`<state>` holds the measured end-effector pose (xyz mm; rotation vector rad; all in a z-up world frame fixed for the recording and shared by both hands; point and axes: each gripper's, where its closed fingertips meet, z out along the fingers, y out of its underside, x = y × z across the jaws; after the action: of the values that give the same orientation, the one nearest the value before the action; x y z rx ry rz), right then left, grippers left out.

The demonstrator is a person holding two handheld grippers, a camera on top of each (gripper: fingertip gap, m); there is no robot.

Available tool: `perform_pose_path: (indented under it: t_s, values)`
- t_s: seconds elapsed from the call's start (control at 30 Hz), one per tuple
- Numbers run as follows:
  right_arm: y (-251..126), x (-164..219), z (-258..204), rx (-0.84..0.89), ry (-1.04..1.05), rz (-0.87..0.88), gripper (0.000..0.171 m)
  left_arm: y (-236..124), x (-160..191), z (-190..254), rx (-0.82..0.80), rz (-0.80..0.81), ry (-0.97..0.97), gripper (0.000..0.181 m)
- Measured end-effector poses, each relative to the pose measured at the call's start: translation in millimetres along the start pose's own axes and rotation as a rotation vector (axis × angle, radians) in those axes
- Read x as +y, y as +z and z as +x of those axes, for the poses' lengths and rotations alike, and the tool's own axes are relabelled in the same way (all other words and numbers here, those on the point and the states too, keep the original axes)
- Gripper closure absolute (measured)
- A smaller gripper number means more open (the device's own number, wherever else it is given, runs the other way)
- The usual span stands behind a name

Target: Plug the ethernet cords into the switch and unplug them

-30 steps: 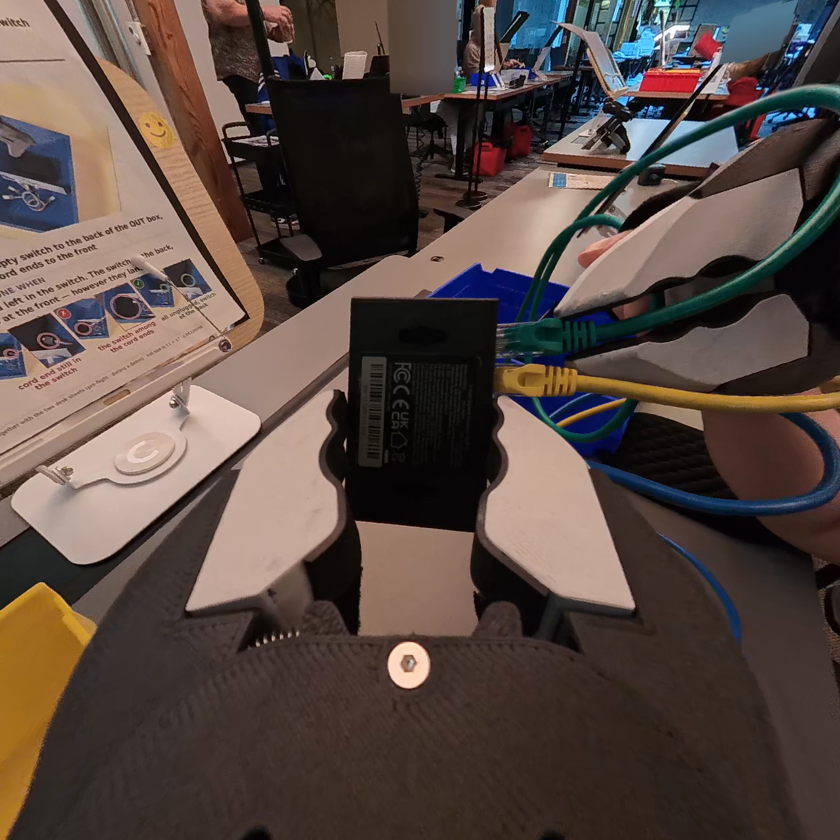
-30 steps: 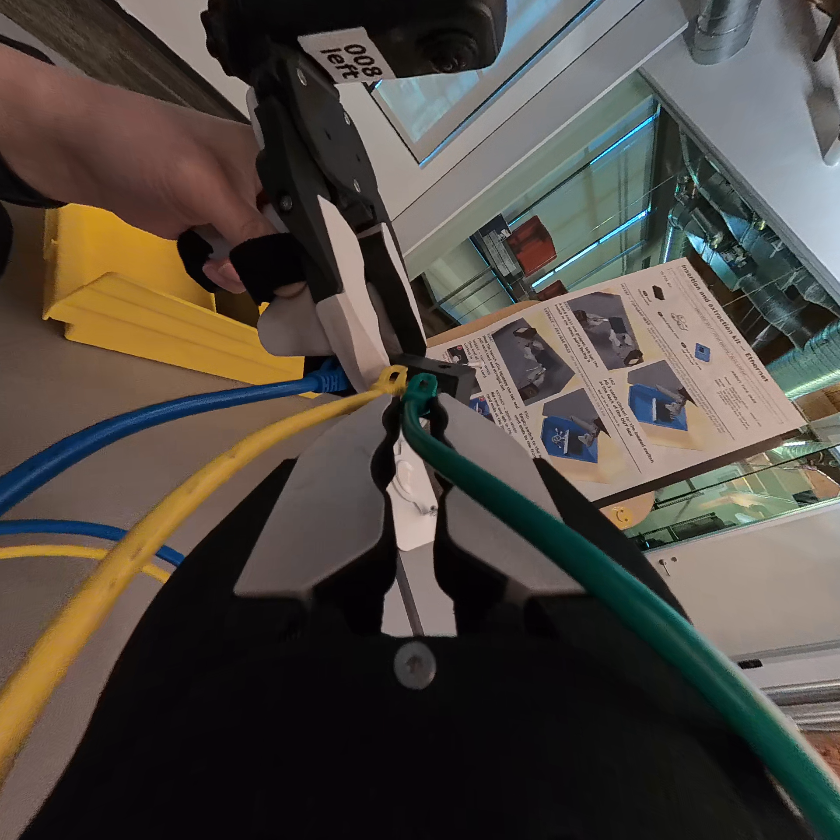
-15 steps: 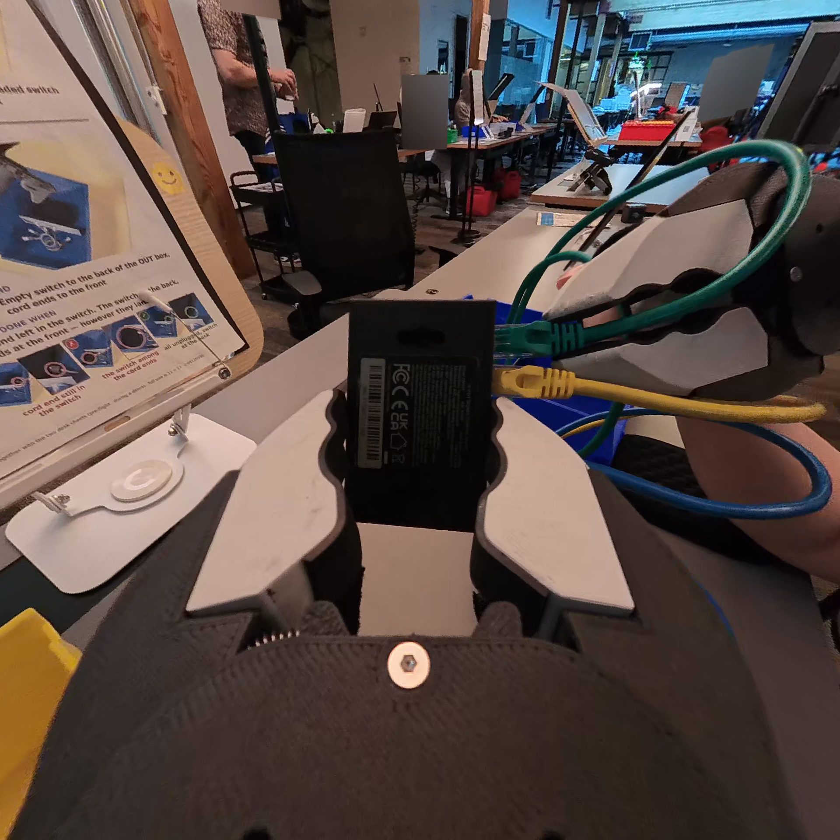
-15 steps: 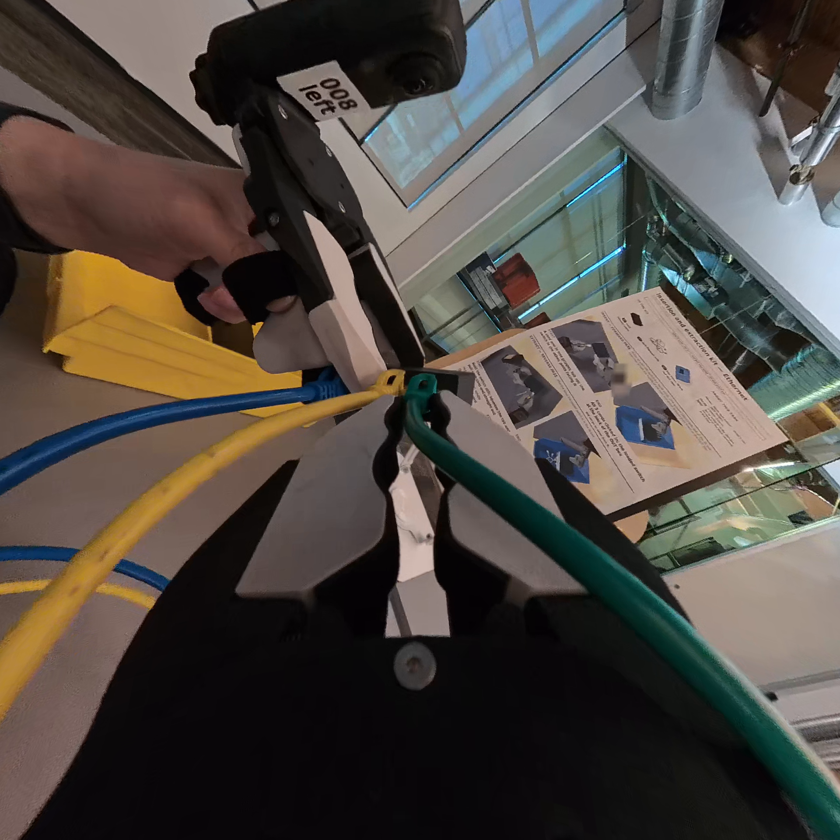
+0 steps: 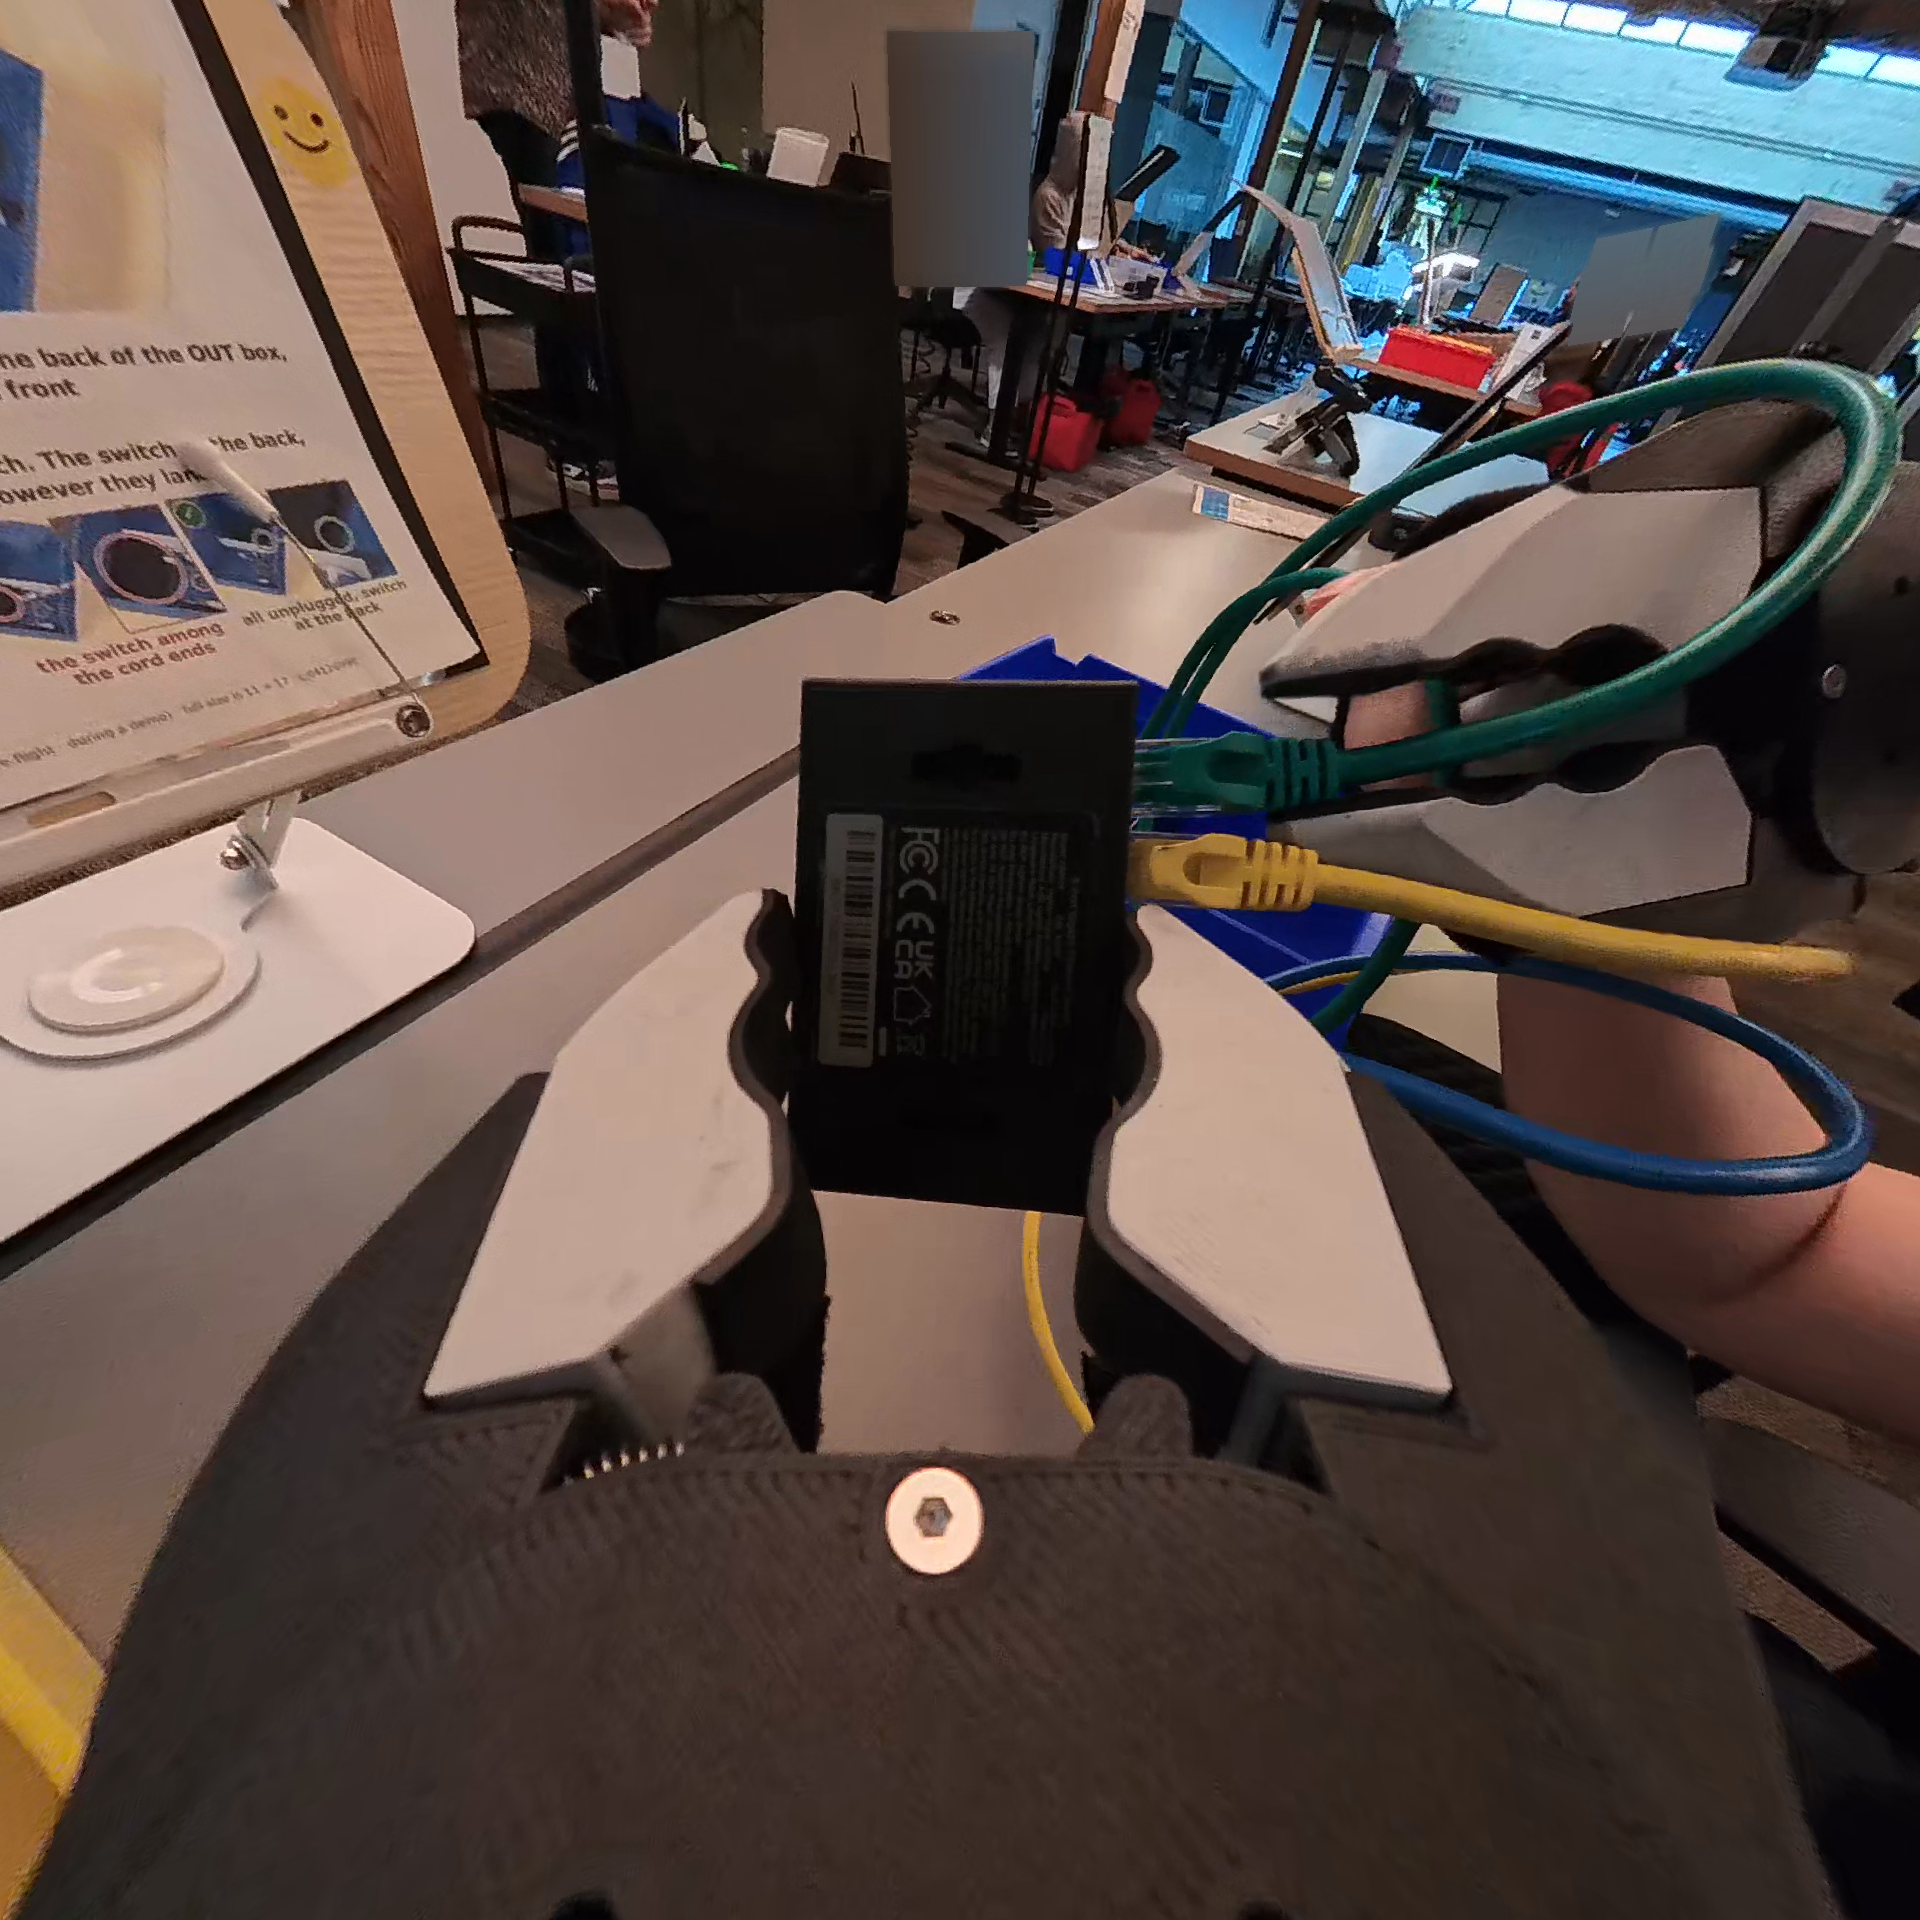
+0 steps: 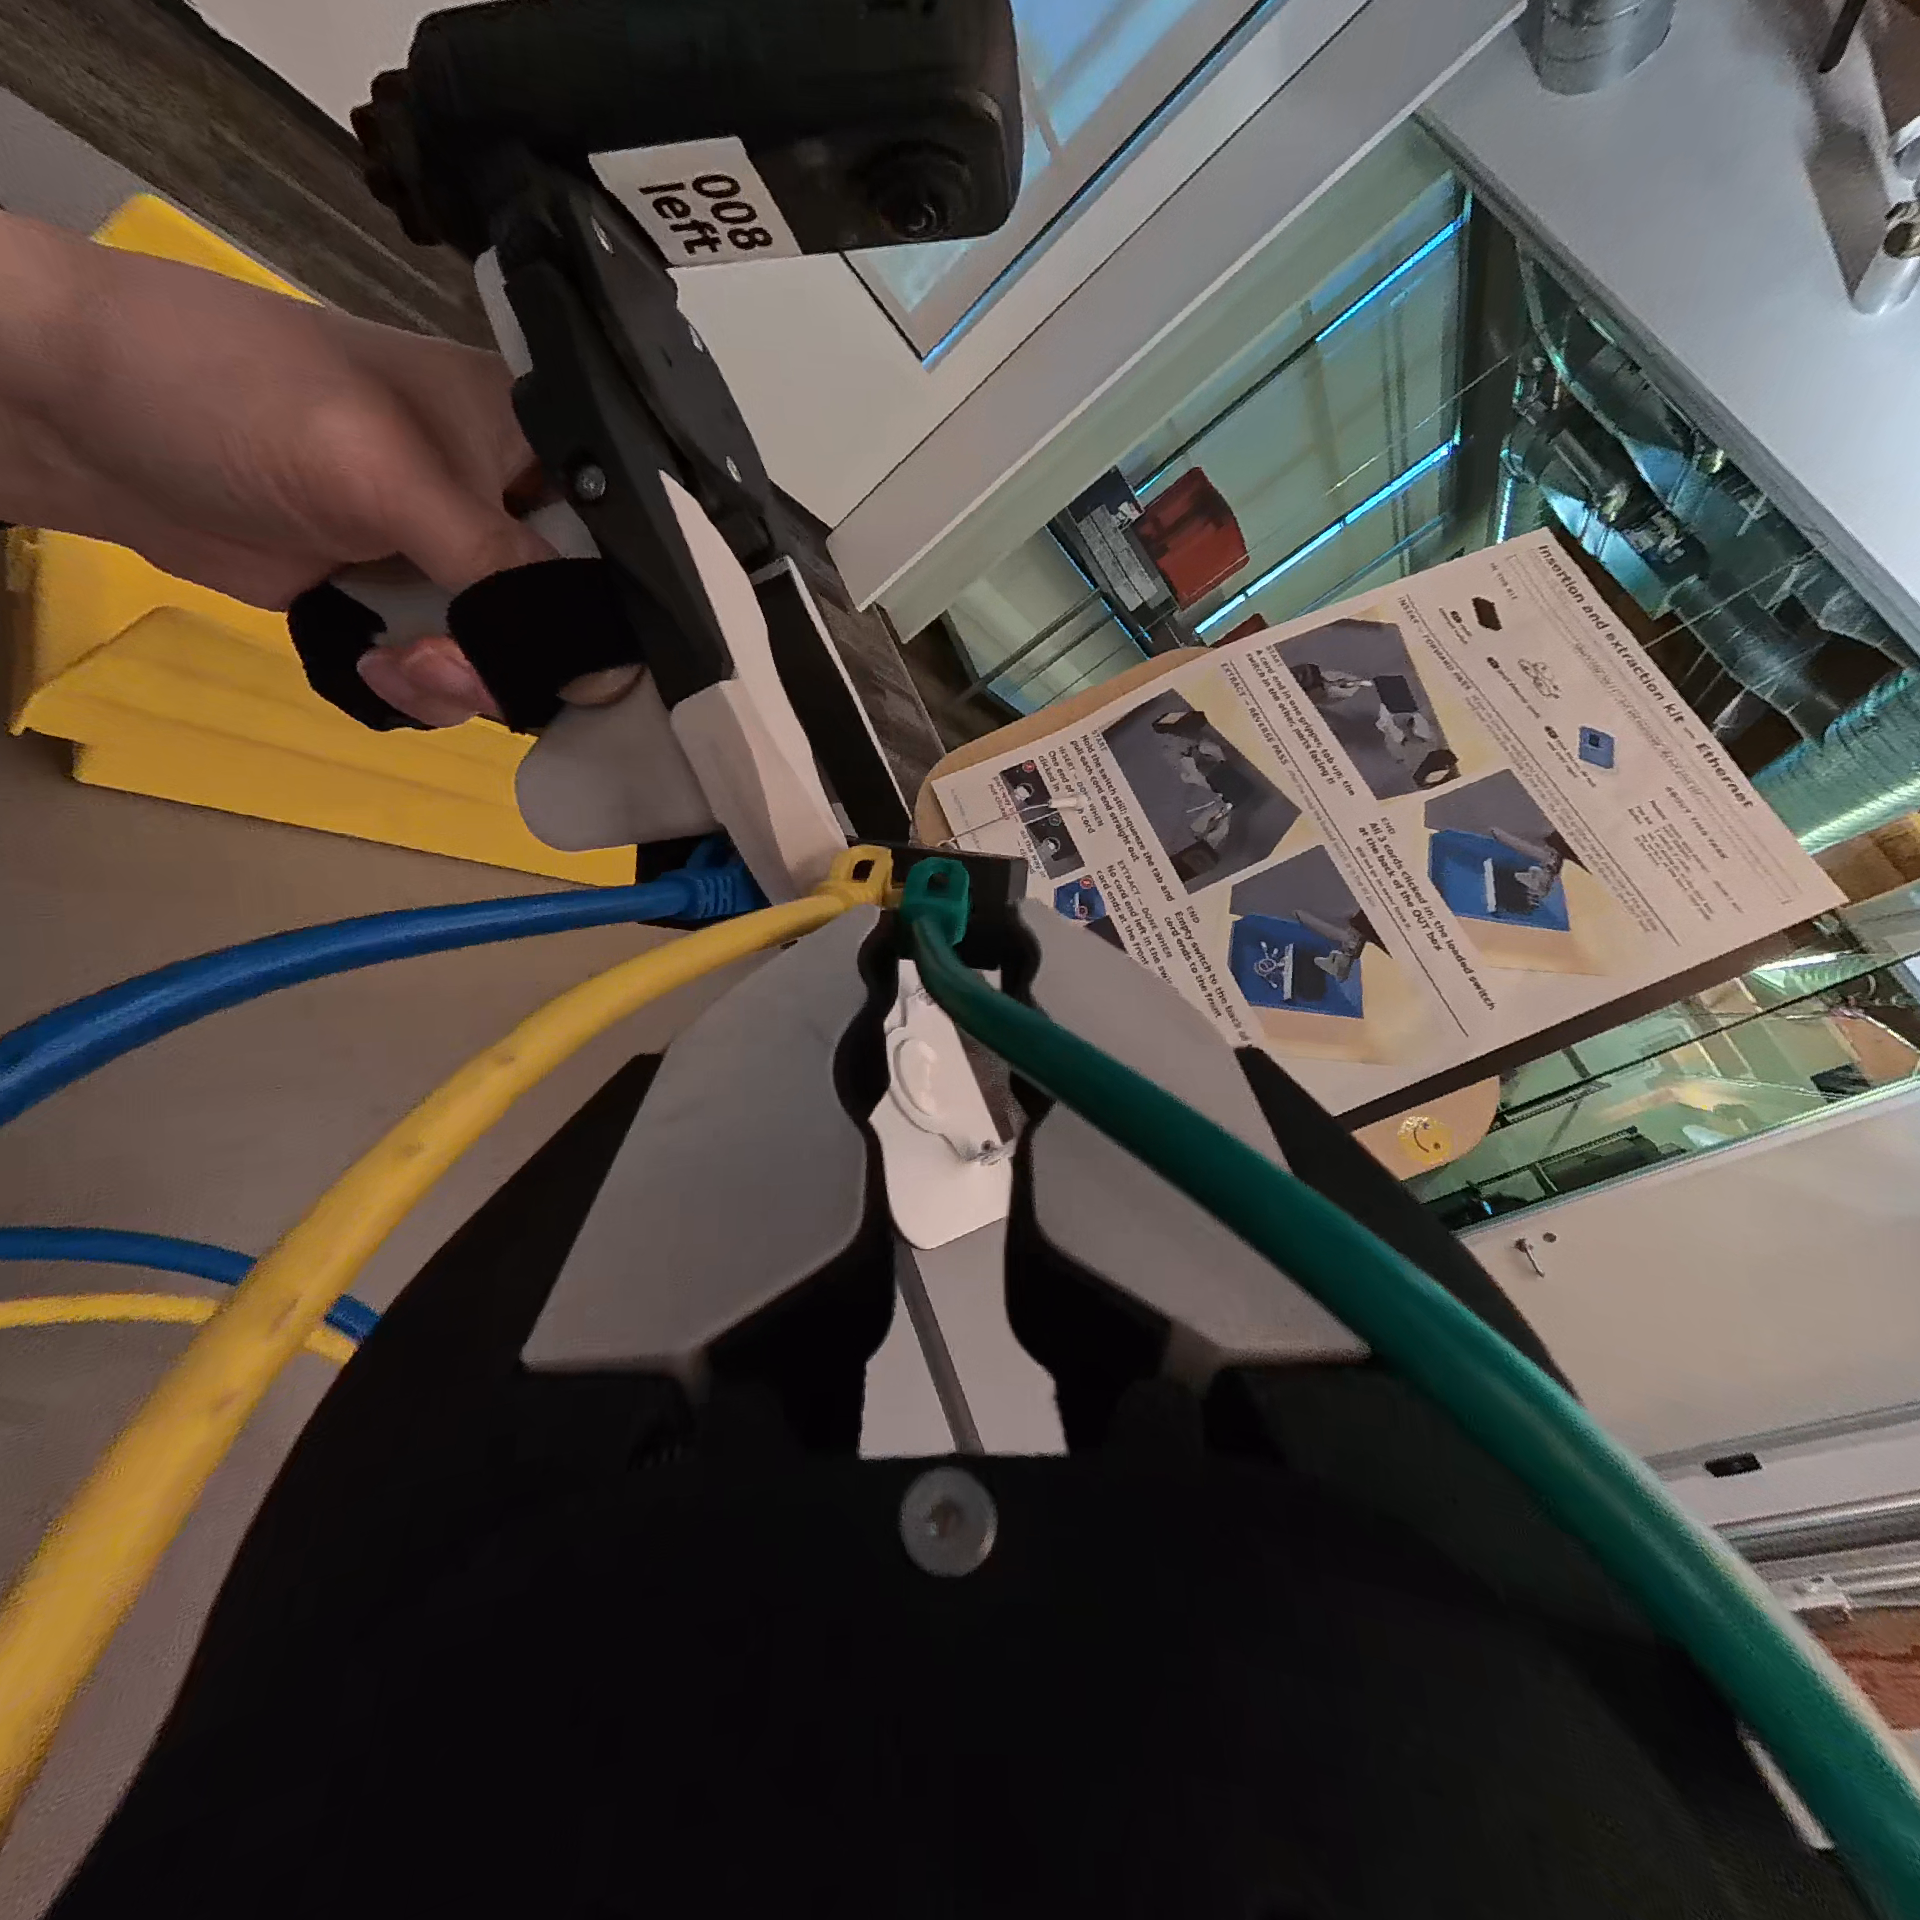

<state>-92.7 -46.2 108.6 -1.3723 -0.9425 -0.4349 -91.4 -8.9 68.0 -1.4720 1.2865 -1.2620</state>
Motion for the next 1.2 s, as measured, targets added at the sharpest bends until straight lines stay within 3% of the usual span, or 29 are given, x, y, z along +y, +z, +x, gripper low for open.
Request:
perform_pose_path:
  t_s: [0.27,0.47,1.2]
  values:
    - [-3.0,-4.4,0.0,0.013,-0.041,0.052,0.152,-3.6,-1.5,-6.7,0.005,0.011,-0.029,0.123]
    - [-2.4,-7.1,-2.6,-0.011,-0.002,0.071,0.163,-5.6,-3.7,-8.5,-0.027,0.013,0.006,0.122]
    - [-6.3,-18.5,-2.5,0.006,0.005,0.068,0.164,-17.3,-22.8,0.4,-0.119,0.135,0.176,0.123]
